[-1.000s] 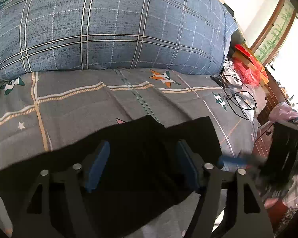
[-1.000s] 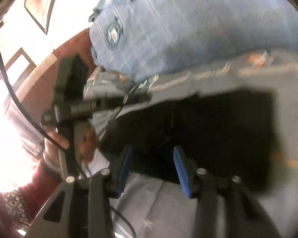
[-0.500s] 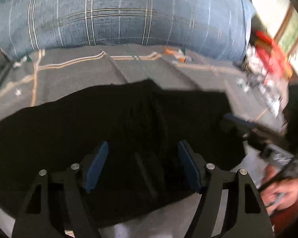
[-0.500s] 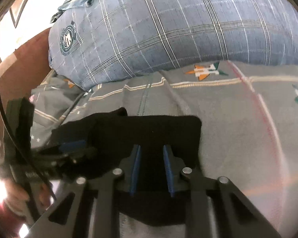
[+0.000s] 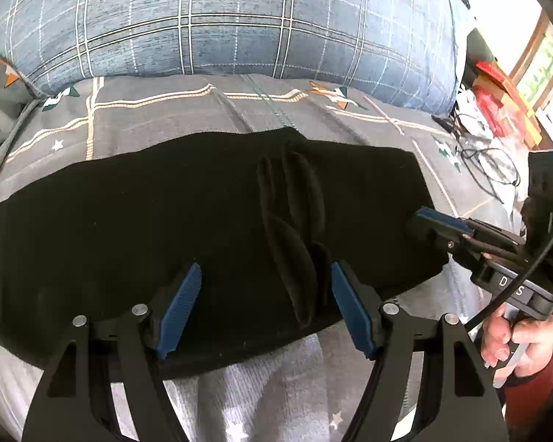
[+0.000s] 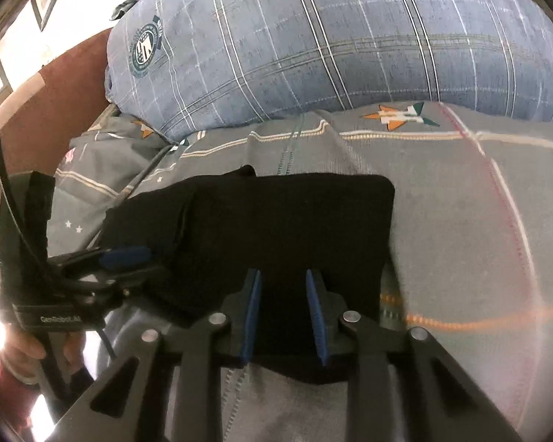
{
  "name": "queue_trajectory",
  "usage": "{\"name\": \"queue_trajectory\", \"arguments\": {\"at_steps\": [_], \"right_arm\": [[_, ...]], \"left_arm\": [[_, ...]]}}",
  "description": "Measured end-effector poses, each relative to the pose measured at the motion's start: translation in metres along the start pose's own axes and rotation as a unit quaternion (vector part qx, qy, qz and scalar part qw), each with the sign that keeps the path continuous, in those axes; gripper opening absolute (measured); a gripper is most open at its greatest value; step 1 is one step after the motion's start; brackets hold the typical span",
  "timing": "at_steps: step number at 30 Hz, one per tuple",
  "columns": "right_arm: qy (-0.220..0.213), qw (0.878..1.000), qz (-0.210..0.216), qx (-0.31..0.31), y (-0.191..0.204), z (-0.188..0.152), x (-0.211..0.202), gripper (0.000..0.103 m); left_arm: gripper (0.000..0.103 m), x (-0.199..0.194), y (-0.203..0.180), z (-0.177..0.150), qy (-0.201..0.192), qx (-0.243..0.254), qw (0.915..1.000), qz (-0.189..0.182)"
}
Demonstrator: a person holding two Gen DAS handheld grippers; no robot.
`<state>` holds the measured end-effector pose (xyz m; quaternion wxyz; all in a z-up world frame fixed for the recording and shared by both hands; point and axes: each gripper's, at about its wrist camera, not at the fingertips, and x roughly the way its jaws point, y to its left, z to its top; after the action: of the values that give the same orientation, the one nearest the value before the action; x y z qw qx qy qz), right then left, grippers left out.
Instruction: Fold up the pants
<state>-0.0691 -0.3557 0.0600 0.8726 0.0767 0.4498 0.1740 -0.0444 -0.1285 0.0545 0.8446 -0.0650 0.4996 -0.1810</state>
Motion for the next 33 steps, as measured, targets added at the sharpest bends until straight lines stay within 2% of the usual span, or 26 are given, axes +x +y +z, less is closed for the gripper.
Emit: {"name": "queue_trajectory", "arguments": {"at_steps": [2, 4, 6, 8, 14, 19, 22, 26, 33], "right_arm": [[-0.011, 1.000, -0.012, -0.003, 0.005, 0.005, -0.007, 0.027], [-0.020, 1.000, -0.019, -0.002, 0.007, 0.011, -0.011, 0.036], [-0.024, 0.999, -0.025, -0.002, 0.007, 0.016, -0.011, 0.039], [-0.028, 0.999, -0.035, 0.000, 0.006, 0.021, -0.009, 0.039], [-0.031, 0.998, -0.046, 0.016, -0.004, 0.028, -0.004, 0.039], [-0.020, 0.998, -0.056, 0.012, -0.009, 0.026, 0.016, 0.038], [-0.018, 0.998, -0.056, 0.007, -0.008, 0.027, 0.018, 0.038], [-0.036, 0.999, -0.038, 0.007, -0.005, 0.030, -0.002, 0.038], [-0.042, 0.998, -0.039, -0.008, 0.018, 0.027, -0.013, 0.041]], "left_arm": [[0.072, -0.004, 0.003, 0.002, -0.004, -0.012, 0.9999, -0.003], [0.072, -0.010, 0.003, 0.006, -0.016, -0.019, 0.9997, -0.006], [0.072, -0.013, 0.002, 0.011, -0.029, -0.021, 0.9993, -0.007], [0.072, -0.014, -0.002, 0.015, -0.035, -0.021, 0.9990, -0.017], [0.072, 0.001, -0.012, 0.021, -0.030, -0.013, 0.9993, -0.015], [0.072, 0.025, -0.016, 0.014, -0.007, -0.006, 0.9999, 0.006], [0.072, 0.020, -0.017, 0.011, -0.017, 0.005, 0.9998, 0.010], [0.073, 0.005, -0.006, 0.008, -0.024, -0.021, 0.9995, -0.007], [0.073, -0.033, 0.024, -0.008, -0.059, -0.043, 0.9971, 0.023]]}}
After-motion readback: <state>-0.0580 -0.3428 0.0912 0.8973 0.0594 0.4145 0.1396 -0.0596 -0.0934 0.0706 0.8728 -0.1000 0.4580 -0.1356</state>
